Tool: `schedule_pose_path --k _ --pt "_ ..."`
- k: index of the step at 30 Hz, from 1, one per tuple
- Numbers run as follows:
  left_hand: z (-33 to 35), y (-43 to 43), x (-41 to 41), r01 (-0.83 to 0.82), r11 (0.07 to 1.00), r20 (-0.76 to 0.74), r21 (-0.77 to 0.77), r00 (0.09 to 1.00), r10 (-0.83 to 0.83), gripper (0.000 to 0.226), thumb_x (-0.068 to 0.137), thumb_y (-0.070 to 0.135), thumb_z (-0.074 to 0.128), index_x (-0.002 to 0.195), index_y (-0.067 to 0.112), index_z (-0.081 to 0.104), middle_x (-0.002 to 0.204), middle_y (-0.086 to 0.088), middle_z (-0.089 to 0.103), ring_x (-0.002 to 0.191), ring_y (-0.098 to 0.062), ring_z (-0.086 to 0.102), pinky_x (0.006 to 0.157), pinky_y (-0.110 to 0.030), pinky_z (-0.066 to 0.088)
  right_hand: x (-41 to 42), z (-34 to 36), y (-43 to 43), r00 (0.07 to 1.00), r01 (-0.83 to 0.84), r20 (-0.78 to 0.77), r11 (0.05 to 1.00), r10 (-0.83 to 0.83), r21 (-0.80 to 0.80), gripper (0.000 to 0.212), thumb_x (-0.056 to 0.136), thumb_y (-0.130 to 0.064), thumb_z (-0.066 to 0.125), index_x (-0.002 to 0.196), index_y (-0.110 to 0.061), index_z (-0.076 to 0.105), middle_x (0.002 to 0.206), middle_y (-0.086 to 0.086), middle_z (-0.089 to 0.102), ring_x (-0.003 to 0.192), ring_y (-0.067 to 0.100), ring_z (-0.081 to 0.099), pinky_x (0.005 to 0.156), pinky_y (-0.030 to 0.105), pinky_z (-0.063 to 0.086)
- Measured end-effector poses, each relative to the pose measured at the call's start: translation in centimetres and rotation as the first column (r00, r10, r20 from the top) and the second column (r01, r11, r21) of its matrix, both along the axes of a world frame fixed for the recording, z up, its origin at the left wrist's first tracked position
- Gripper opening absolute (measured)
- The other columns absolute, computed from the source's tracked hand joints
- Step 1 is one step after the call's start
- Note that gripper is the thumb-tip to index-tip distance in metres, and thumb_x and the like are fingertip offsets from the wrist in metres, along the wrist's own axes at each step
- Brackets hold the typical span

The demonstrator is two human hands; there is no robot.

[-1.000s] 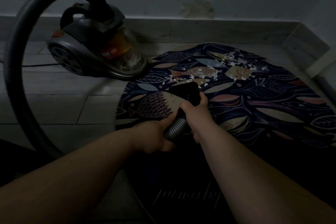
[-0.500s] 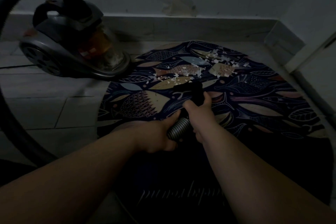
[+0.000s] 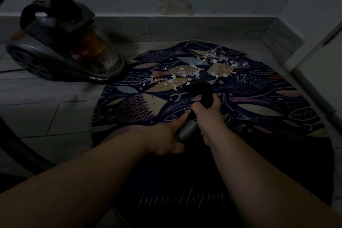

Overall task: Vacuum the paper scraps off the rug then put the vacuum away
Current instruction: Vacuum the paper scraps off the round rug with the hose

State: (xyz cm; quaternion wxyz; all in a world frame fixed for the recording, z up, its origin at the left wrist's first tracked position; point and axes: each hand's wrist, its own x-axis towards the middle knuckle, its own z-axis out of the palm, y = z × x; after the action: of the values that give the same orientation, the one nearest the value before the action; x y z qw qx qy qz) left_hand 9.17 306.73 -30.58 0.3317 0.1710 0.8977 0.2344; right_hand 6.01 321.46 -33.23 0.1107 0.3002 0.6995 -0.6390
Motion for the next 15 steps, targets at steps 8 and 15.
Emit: schedule_pose_path --k 8,15 --pt "0.7 -0.2 0.1 -0.067 0.997 0.050 0.029 0.997 0.066 0.098 0.087 0.037 0.062 0.147 0.040 -0.015 0.145 -0.003 0.041 0.113 -0.012 0.051 0.077 0.002 0.029 -0.6 0.1 -0.2 0.998 -0.049 0.031 0.999 0.049 0.004 0.083 0.082 -0.034 0.062 0.144 -0.055 0.010 0.136 0.006 0.050 0.106 0.034 0.058 0.091 0.055 0.051" --pt "0.4 -1.7 0.6 -0.099 0.995 0.003 0.024 0.995 0.099 0.097 0.088 0.039 0.061 0.148 0.034 -0.014 0.155 0.000 0.023 0.137 -0.013 0.028 0.079 0.002 0.007 -0.7 0.1 -1.2 0.993 -0.114 0.036 0.993 0.114 0.000 0.082 0.089 -0.036 0.061 0.147 -0.052 0.006 0.138 0.003 0.047 0.104 0.029 0.057 0.089 0.048 0.052"
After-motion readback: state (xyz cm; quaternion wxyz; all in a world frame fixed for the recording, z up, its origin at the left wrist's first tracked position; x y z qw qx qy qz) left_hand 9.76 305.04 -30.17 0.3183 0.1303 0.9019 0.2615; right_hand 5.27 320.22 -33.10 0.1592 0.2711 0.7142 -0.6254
